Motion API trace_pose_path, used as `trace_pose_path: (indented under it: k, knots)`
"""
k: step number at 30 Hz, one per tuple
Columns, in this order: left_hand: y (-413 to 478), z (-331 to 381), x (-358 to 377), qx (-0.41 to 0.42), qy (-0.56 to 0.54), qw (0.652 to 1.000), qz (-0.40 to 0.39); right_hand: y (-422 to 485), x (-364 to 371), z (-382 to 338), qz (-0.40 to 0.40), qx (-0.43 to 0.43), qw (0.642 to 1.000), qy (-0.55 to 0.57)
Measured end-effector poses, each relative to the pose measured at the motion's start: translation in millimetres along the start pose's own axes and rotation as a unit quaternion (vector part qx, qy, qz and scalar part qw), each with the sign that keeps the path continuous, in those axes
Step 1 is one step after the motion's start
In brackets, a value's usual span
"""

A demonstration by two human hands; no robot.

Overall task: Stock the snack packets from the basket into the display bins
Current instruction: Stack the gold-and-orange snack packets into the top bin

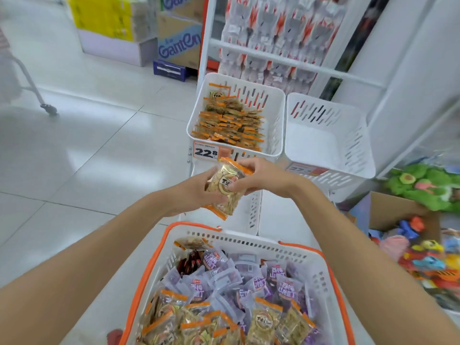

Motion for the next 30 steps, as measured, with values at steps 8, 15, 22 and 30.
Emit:
trace_pose_path:
  k: [8, 15, 22, 30]
  knots:
    - [120, 91, -59, 0.08, 0.156, 0.982, 0.071, 43, -130, -33, 0.095, -0.011, 0.994, -0.057]
    - [206, 75, -143, 0.113, 0.438, 0.857, 0.246, 133, -226, -14, 0.36, -0.092, 0.892, -0.258]
    - [241, 40, -137, 0.09, 0.502, 0.83, 0.224, 207, -207, 41, 0.235, 0.004, 0.909, -0.345]
    - [240, 35, -135, 0.103, 0.493, 0.83, 0.239, 213, -210, 38, 0.258, -0.067, 0.884, -0.384]
Point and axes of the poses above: each hand's wrist, its own y-axis towards the middle knuckle, its own x-axis out of the palm, z = x × y, the point moved 5 cm from there along y, towards the middle knuckle, and after that the axes turned 2 degrees about -x, right-handed, at the moved point
